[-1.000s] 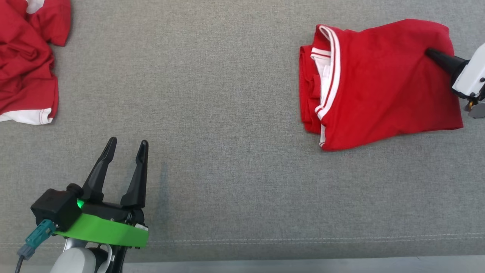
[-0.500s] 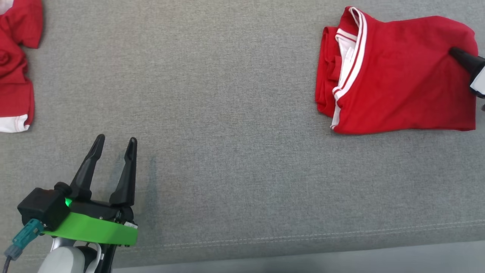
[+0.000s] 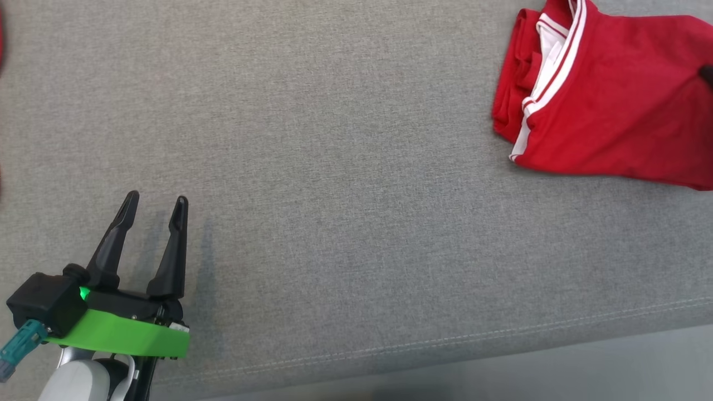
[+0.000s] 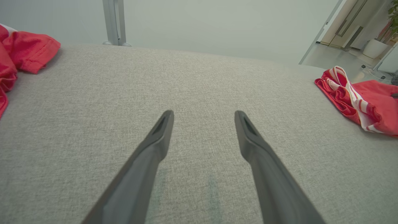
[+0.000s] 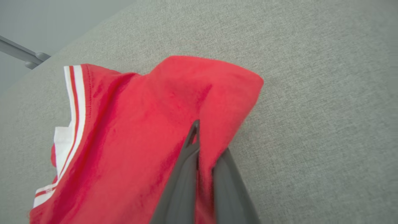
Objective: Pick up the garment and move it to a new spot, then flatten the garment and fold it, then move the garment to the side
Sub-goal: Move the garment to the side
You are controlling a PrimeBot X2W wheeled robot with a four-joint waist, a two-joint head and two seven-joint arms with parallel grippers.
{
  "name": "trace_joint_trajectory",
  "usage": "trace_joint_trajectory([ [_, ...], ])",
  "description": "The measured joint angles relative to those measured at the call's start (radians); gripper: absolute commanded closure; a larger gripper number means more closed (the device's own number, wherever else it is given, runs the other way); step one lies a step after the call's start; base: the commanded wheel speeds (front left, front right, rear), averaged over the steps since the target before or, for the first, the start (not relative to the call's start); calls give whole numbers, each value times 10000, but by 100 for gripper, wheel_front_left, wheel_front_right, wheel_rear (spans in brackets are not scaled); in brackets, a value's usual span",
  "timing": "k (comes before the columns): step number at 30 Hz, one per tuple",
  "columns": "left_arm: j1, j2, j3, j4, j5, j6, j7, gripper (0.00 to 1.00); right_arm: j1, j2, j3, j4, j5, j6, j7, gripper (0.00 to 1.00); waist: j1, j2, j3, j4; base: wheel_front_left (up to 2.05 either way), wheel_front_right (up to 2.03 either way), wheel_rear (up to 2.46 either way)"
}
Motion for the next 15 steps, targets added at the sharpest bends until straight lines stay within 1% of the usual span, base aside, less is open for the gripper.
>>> trace_joint_trajectory([
  [4,1,61,12,-111,0,4,25,0,-1,-52,-2,13,-222,10,-324,100,0,0,111,-153,0,0,0],
  [10,-3,61,-69,-171,2,4,104,0,0,111,35,104,-527,10,-943,100,0,0,277,-319,0,0,0],
  [11,-3,61,-69,-173,2,4,104,0,0,115,35,138,-593,-2,-1058,69,0,0,289,-331,0,0,0],
  [12,-3,61,-69,-173,2,4,113,0,0,115,35,163,-616,-2,-1133,57,0,0,297,-339,0,0,0],
  [13,-3,61,-71,-174,2,4,115,0,0,115,35,194,-616,-4,-1145,57,0,0,305,-346,0,0,0],
  [14,-3,61,-67,-174,2,4,115,0,0,115,36,234,-619,-6,-1189,1,0,0,312,-352,0,0,0],
  [15,-3,61,-63,-174,2,4,119,0,0,115,44,278,-648,-19,-1241,0,0,0,317,-359,0,0,0],
])
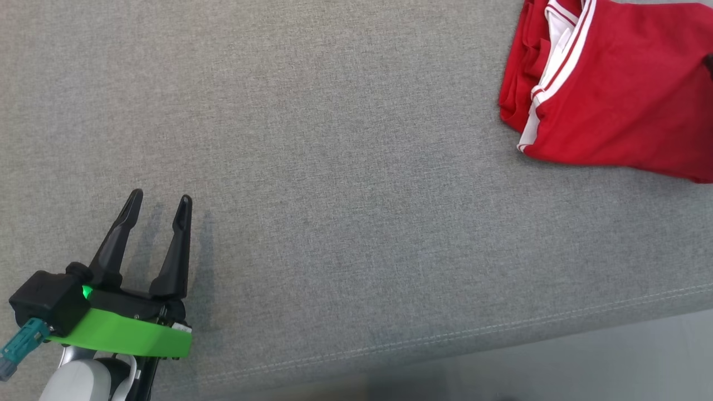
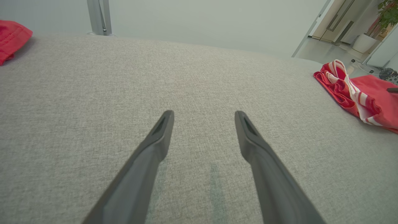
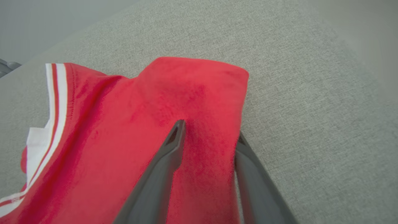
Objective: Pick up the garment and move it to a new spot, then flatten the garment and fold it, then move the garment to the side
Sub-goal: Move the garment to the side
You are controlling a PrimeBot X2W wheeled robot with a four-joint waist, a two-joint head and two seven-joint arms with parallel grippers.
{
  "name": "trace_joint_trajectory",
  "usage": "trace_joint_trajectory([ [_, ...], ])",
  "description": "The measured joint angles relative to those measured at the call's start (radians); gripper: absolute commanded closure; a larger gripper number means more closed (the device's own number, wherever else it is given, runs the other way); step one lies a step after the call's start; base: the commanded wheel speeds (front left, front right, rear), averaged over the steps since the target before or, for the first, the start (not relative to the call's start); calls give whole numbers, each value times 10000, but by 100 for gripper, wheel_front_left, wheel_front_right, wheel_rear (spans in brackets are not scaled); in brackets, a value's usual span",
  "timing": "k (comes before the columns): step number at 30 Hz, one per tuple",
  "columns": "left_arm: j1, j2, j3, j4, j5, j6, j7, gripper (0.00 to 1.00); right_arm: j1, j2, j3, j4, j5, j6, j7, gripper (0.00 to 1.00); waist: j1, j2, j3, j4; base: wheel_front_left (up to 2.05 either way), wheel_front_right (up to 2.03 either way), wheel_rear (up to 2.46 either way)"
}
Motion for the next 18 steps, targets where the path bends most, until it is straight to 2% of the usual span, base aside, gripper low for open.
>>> trace_joint_trajectory([
  [5,-3,2,19,-8,0,6,38,0,12,-46,88,265,-330,-150,-224,0,0,0,-8,-35,0,0,0],
  [18,-25,-21,44,-12,-4,12,36,0,739,221,213,867,-418,-244,-947,0,0,0,-133,-72,0,0,0],
])
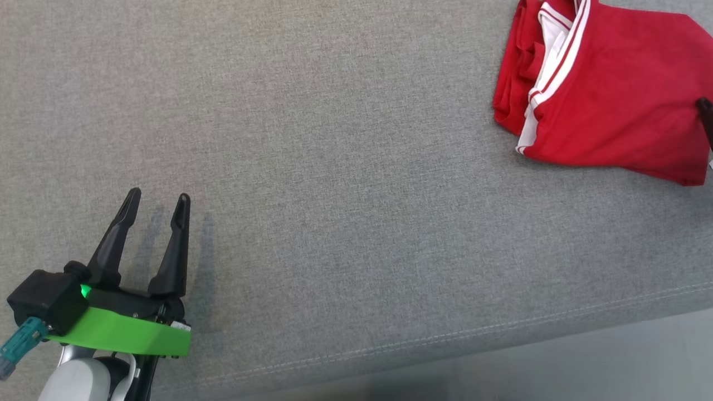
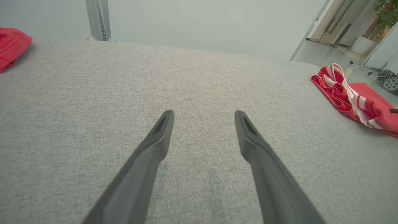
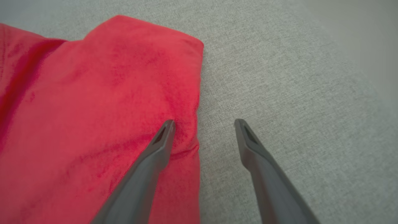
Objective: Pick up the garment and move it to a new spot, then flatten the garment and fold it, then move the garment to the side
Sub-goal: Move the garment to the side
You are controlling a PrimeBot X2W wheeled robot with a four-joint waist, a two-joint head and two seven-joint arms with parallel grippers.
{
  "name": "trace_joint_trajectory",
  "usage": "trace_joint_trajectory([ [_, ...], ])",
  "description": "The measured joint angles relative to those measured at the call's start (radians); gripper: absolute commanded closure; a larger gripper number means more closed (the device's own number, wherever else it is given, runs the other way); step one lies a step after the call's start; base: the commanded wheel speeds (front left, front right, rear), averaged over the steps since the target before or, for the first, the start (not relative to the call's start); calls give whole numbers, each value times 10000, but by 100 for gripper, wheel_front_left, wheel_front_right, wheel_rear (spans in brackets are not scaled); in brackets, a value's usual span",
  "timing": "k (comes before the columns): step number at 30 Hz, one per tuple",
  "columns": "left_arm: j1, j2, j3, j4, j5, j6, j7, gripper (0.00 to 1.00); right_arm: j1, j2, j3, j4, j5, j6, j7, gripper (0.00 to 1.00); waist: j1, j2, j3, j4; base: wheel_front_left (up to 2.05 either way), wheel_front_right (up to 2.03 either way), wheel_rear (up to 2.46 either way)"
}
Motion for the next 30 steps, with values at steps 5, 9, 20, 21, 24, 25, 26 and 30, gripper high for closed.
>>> trace_joint_trajectory([
  [5,-1,-153,0,155,-15,0,-19,0,3,8,-8,-6,-173,2,-422,0,0,0,-158,-5,0,0,0],
  [9,-1,-351,-35,290,-79,0,-63,0,-9,-140,-17,-86,-472,2,-888,0,0,0,-384,9,0,0,0],
  [20,15,-953,-399,777,-180,-2,-163,0,-9,-207,295,-602,-1158,-4,-1787,0,0,0,-1156,357,0,0,0],
  [21,17,-988,-420,815,-182,-2,-163,0,16,-111,322,-602,-1170,-8,-1852,0,0,0,-1205,424,0,0,0],
  [24,21,-1141,-489,853,-240,-2,-192,0,199,247,345,-596,-1170,-161,-2034,0,0,0,-1341,645,0,0,0],
  [25,23,-1183,-535,855,-251,-2,-192,0,282,330,366,-593,-1170,-201,-2080,0,-1,0,-1379,726,0,0,0],
  [26,23,-1212,-587,855,-251,-2,-192,0,362,395,376,-585,-1170,-274,-2125,0,0,0,-1414,812,0,0,0],
  [30,35,-1241,-637,846,-251,-2,-194,0,500,545,336,-520,-1170,-535,-2403,4,-1,0,-1508,1185,0,0,0],
])
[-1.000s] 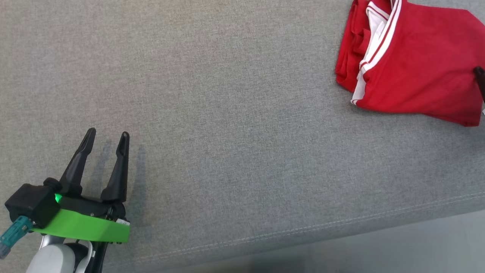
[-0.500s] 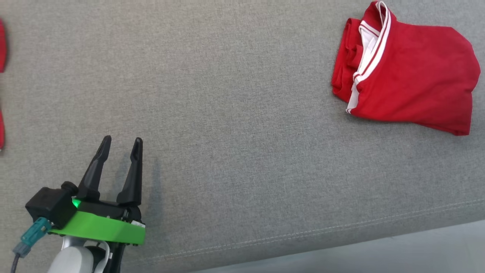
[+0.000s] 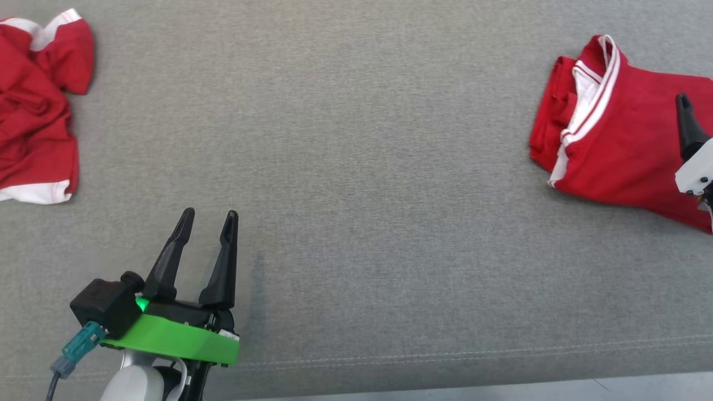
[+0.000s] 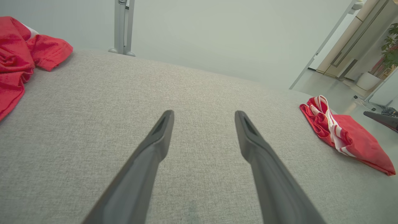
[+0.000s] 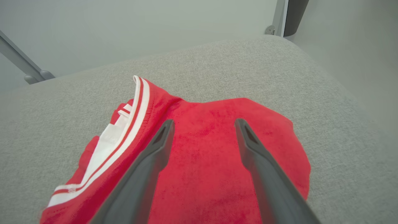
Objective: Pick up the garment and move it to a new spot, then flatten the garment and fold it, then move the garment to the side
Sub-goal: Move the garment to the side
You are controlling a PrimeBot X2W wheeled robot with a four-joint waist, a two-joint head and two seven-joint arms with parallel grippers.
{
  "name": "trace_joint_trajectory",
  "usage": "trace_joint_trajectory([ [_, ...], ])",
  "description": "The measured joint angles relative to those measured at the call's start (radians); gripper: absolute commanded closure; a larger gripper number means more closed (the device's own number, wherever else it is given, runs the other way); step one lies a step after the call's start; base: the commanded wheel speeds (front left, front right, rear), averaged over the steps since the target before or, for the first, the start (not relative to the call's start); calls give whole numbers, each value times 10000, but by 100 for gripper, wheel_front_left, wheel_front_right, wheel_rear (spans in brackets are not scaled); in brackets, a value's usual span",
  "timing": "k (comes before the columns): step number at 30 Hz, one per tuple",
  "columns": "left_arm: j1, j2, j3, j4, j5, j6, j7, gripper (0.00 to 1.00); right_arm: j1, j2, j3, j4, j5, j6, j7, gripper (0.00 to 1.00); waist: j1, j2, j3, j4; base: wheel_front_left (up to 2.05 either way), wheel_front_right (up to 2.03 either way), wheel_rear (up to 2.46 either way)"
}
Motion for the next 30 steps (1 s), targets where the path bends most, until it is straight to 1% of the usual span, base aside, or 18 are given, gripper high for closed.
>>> trace_joint_trajectory([
  [2,4,0,10,-15,0,0,-52,0,-4,29,-77,13,0,-42,-140,13,0,0,-17,186,0,0,0],
  [4,9,0,50,-54,0,0,-54,0,-17,33,-142,29,0,-132,-161,10,0,0,-11,361,0,0,0],
  [6,10,2,88,-84,0,0,-54,0,-39,42,-194,46,-2,-184,-242,11,0,0,25,520,0,0,0],
  [10,10,4,184,-142,0,-2,-56,0,-201,270,-211,111,0,-194,-244,16,0,0,190,739,0,0,0],
  [11,10,4,196,-153,0,-2,-56,0,-260,337,-196,127,-2,-263,-244,17,0,0,240,776,0,0,0],
  [15,5,2,188,-163,2,-2,-56,0,-409,629,-359,280,146,-286,-244,16,0,0,403,898,0,0,0],
  [16,3,0,176,-165,2,-2,-56,0,-448,692,-418,324,205,-353,-245,16,0,0,435,926,0,0,0],
  [18,0,0,163,-167,8,-4,-56,0,-506,773,-497,431,257,-355,-245,15,0,0,490,976,0,0,0],
  [22,-9,-4,105,-167,13,-4,-58,0,-632,784,-589,652,259,-439,-247,13,0,0,589,1078,0,0,0],
  [24,-12,-6,65,-165,13,-6,-58,0,-694,784,-616,750,259,-441,-247,11,0,0,628,1134,0,0,0],
  [30,-39,-8,-21,-155,17,-13,-58,0,-1139,888,-614,851,257,-451,-244,10,0,0,792,1265,0,0,0],
])
